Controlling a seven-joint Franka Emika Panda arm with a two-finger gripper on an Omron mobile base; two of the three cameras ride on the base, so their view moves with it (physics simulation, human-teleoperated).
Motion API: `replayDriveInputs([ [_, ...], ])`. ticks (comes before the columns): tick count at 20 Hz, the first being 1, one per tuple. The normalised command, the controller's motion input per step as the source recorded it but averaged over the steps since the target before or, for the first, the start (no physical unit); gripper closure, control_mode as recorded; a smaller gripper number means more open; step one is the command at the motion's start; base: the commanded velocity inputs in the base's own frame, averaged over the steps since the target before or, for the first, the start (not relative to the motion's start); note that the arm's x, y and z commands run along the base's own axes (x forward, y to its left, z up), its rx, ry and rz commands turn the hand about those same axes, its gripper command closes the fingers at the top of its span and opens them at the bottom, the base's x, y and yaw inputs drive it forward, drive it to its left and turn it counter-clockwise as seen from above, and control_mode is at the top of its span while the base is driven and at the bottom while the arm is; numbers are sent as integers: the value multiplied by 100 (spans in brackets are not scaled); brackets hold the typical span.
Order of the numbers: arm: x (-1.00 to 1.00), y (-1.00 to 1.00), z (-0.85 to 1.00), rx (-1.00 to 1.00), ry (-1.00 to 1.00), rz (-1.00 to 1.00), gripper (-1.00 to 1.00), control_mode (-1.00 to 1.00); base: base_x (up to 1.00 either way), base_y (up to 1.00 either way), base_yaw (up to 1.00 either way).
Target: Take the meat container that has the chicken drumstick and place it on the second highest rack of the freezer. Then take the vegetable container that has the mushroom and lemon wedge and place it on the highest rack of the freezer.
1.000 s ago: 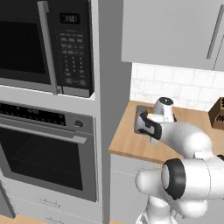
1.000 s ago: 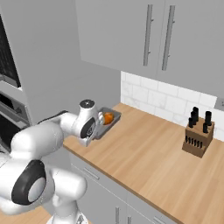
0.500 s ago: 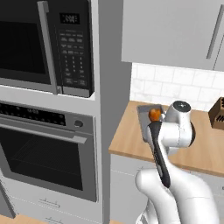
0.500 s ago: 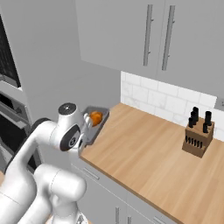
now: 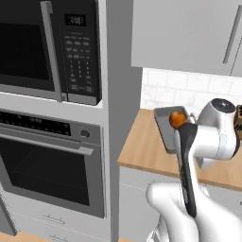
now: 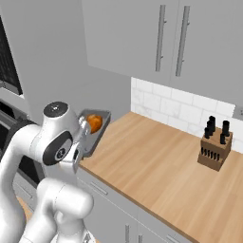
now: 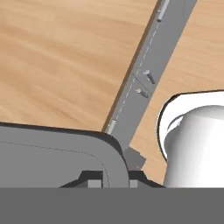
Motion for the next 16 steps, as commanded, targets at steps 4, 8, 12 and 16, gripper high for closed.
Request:
replayDriveInputs([
  [4,-40,3,18,0,13,3,100,100,-13,3,1],
  [8,0,0,0,0,0,0,100,100,-79,22,17],
  [12,0,0,0,0,0,0,100,100,-93,65,22],
  [16,0,0,0,0,0,0,100,100,-52,99,6],
])
